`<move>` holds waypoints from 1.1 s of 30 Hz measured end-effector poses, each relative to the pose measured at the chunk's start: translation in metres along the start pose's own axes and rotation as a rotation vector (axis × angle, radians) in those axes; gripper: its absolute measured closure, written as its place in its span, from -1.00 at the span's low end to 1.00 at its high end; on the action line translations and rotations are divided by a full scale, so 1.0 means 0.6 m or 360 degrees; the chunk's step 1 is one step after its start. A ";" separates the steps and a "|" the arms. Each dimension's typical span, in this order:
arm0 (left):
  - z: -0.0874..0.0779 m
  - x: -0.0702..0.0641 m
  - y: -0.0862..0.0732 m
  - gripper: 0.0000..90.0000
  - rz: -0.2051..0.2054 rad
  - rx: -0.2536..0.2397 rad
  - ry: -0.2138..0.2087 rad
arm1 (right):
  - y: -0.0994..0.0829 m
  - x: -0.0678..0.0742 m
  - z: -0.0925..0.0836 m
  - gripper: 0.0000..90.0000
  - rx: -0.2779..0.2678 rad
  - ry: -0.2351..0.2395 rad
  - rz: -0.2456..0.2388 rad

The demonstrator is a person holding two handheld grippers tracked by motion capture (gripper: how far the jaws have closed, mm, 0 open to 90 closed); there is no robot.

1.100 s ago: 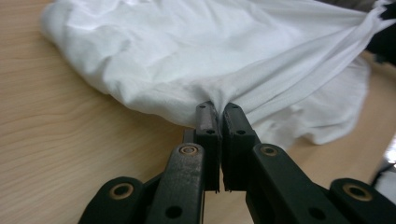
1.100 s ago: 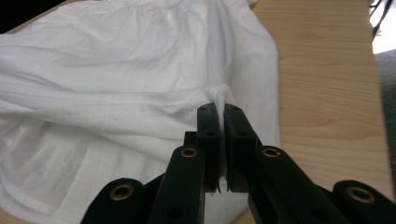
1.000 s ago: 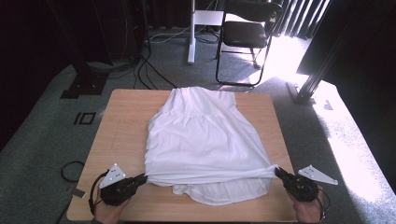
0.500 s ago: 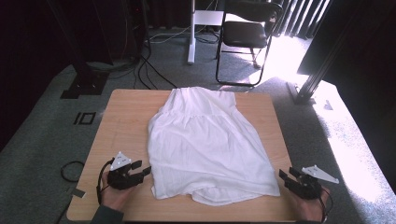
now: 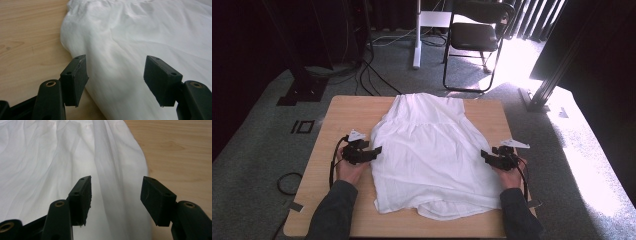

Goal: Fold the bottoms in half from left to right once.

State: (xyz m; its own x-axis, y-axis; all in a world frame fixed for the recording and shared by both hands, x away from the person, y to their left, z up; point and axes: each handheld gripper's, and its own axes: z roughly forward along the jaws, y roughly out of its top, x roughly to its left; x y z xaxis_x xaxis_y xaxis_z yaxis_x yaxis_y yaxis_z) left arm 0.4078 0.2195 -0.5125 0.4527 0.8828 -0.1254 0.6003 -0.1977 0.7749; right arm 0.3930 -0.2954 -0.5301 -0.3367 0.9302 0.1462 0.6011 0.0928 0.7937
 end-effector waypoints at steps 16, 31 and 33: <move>0.097 0.032 0.012 -0.21 -0.0161 0.0132 0.0095 | 0.077 -0.018 0.113 0.96 0.0143 -0.0265 0.0039; 0.024 0.015 -0.038 0.93 0.0037 0.0203 -0.0054 | 0.019 -0.033 0.080 0.97 0.0203 -0.0178 0.0082; 0.005 0.007 -0.053 0.93 0.0048 0.0211 -0.0060 | 0.004 -0.026 0.062 0.97 0.0220 -0.0162 0.0054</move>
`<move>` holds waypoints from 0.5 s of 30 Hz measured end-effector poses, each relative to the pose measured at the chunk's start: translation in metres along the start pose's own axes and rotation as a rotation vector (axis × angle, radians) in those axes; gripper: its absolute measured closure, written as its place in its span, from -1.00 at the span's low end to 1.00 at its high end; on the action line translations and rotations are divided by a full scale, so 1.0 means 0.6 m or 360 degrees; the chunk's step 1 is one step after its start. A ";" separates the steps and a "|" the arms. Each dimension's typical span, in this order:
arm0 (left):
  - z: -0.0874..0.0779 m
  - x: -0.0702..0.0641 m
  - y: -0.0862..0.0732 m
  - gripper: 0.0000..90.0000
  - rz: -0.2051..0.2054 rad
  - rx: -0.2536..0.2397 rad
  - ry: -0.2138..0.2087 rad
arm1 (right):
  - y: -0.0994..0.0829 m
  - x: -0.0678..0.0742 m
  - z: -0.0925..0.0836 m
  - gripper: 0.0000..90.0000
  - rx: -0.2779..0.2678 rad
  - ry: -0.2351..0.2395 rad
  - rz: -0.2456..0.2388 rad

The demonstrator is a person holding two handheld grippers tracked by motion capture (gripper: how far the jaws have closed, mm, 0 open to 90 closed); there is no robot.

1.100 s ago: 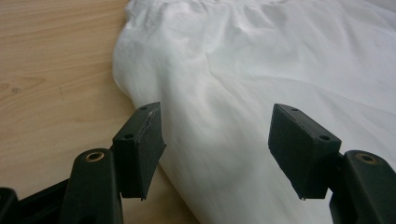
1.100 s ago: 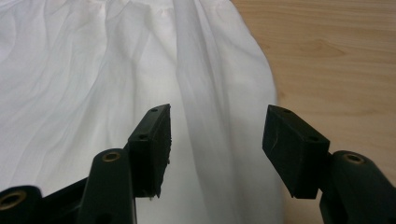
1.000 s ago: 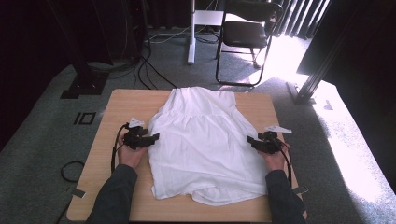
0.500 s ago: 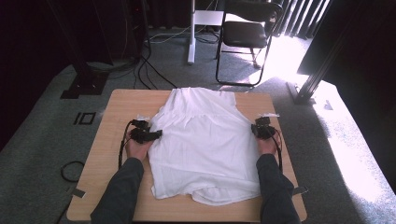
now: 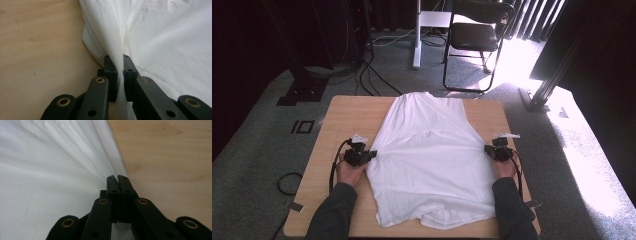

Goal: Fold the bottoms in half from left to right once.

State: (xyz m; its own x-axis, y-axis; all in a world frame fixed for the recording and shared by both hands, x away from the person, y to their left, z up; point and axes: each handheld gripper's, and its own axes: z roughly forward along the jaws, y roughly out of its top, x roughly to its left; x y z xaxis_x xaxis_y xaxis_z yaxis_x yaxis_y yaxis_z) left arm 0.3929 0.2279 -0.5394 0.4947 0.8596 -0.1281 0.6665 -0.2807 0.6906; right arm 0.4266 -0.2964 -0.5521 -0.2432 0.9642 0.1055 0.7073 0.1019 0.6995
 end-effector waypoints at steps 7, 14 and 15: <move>-0.060 -0.029 -0.070 0.92 0.0030 -0.0016 -0.0048 | -0.075 0.017 -0.065 0.97 -0.0010 0.0072 0.0003; -0.108 -0.054 -0.133 0.91 -0.0006 -0.0013 -0.0063 | -0.149 0.039 -0.130 0.94 -0.0001 0.0120 -0.0014; -0.112 -0.057 -0.143 0.91 -0.0025 -0.0010 -0.0075 | -0.158 0.040 -0.139 0.94 -0.0004 0.0126 -0.0002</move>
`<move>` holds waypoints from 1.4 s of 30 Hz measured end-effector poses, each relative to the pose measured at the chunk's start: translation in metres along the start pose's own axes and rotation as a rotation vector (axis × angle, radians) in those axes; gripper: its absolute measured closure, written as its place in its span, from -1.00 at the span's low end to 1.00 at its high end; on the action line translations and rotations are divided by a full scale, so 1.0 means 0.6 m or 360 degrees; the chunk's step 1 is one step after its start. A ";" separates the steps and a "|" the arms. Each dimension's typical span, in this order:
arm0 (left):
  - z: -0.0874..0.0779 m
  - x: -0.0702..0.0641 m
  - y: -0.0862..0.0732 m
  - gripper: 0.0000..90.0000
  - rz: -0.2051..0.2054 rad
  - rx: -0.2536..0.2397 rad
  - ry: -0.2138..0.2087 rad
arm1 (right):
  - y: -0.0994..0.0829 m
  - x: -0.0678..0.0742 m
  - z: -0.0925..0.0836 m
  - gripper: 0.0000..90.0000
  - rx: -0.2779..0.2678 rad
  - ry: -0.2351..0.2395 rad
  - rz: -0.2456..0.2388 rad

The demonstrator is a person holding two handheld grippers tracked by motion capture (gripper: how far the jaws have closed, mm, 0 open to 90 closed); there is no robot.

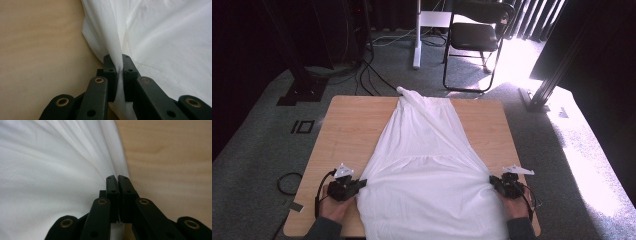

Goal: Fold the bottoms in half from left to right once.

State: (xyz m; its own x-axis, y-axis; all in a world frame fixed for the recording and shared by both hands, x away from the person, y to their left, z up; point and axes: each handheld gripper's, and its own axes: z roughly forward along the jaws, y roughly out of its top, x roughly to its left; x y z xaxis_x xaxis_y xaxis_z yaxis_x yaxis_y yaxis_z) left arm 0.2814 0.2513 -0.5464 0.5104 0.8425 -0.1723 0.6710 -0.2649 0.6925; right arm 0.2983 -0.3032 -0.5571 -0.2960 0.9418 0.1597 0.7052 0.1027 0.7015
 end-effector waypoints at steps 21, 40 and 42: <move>0.010 0.026 0.133 0.10 0.0073 -0.0302 0.0064 | 0.173 0.081 0.074 0.11 -0.0097 0.0174 -0.0328; 0.145 0.033 0.181 0.09 0.0060 -0.0013 0.0052 | 0.279 0.080 0.197 0.96 -0.0073 -0.0052 -0.0268; 0.152 0.033 0.176 0.10 0.0048 0.0024 0.0062 | 0.279 0.071 0.195 0.95 -0.0085 -0.0063 -0.0231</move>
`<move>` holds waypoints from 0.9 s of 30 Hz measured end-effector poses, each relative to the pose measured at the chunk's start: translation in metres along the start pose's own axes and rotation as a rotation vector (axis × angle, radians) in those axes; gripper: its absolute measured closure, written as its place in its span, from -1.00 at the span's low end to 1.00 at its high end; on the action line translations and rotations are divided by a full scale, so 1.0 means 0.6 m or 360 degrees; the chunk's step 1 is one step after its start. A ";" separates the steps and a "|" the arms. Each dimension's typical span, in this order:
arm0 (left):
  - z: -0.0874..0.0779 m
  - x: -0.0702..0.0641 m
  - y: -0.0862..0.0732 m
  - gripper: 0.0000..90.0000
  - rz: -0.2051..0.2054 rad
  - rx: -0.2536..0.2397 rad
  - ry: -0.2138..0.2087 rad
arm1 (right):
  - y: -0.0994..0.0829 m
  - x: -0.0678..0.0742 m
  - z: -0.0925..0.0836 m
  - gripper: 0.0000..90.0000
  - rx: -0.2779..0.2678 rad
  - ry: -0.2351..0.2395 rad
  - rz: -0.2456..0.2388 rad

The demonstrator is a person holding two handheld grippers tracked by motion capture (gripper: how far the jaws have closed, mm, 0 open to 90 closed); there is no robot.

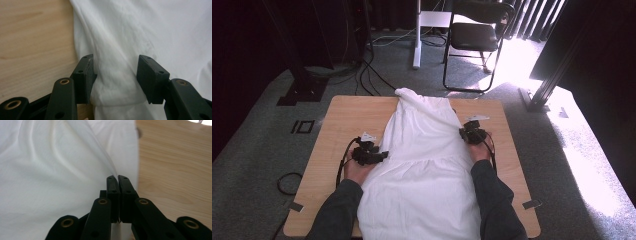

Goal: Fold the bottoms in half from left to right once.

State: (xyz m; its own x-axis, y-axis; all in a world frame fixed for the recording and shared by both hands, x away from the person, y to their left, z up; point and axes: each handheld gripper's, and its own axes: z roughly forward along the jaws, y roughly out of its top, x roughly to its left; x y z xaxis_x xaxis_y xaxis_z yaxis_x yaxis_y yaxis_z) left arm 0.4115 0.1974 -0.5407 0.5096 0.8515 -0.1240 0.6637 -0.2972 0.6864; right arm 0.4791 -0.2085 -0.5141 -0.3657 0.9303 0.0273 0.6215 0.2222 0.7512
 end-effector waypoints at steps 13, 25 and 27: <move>0.021 0.024 0.067 -0.10 -0.0049 -0.0063 0.0059 | -0.036 -0.019 0.040 0.92 0.0144 -0.0027 0.0092; 0.063 0.024 0.074 0.35 -0.0003 0.0051 0.0128 | -0.047 -0.024 0.038 0.91 0.0080 0.0009 0.0155; 0.057 0.023 0.067 0.71 -0.0006 0.0059 0.0081 | -0.049 -0.023 0.034 0.91 0.0089 0.0021 0.0160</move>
State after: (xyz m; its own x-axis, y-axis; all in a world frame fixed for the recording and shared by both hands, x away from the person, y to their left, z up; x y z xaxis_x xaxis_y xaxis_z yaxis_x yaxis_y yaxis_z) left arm 0.4638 0.1822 -0.5396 0.4791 0.8732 -0.0895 0.6860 -0.3088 0.6588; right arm 0.4800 -0.2219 -0.5503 -0.3086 0.9449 0.1096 0.6931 0.1444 0.7062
